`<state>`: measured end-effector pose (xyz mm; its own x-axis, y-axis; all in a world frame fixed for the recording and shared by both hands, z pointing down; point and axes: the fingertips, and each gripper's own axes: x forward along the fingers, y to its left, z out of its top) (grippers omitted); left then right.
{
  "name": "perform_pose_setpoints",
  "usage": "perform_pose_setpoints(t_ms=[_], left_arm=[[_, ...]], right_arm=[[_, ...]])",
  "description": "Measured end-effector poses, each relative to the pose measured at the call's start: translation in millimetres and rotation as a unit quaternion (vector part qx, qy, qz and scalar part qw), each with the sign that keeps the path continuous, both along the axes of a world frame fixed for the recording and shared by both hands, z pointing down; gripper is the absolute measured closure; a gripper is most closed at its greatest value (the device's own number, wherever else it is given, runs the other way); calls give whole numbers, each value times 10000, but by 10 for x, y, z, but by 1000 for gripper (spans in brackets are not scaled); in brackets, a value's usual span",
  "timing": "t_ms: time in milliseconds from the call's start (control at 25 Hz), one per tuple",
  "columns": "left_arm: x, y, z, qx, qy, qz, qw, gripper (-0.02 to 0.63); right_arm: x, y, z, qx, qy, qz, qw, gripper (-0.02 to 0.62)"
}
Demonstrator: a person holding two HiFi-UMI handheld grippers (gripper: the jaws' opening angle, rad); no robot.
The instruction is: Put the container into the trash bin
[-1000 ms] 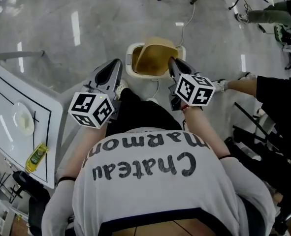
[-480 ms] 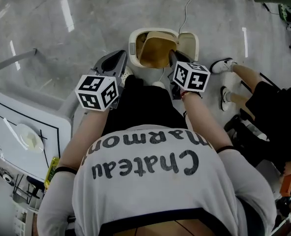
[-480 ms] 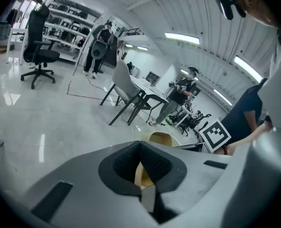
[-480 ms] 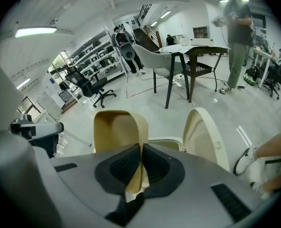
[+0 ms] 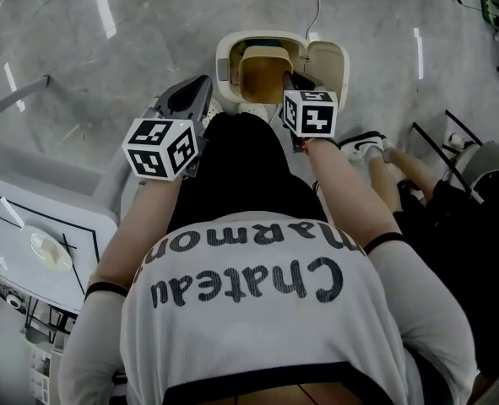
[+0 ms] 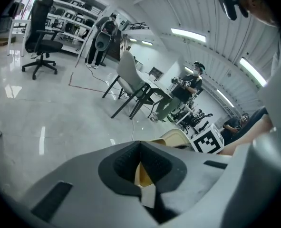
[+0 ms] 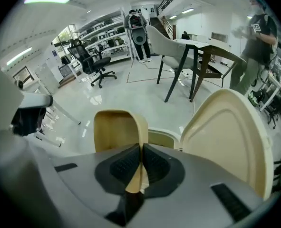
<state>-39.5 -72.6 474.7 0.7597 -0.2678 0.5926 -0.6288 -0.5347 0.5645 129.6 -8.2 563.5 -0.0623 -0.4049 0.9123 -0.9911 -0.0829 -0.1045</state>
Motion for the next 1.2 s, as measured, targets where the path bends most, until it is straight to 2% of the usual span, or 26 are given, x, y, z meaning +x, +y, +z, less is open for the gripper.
perform_pose_setpoints(t_ms=[320,480,600,880,1200], left_arm=[[-232,165,239,-266,-205,-570,9978,583],[-393,243,392,-397,-396,-934,9940,583],[-439,239,468,-436,-384,-1199,9911,583],[-362,435,685,-689,-422,-1132,9903,583],[-323,367,821,-713,-361,-1150,9901,583]], right_arm=[[69,-40,442,-356,331,-592,9971,557],[134,-80,661,-534,559,-1012,9919,557],[205,-55,806,-686,742,-1188,9878,557],[276,-101,1010,-738,828,-1193,9866,557],[216,-199,1166,-715,783,-1186,9873,557]])
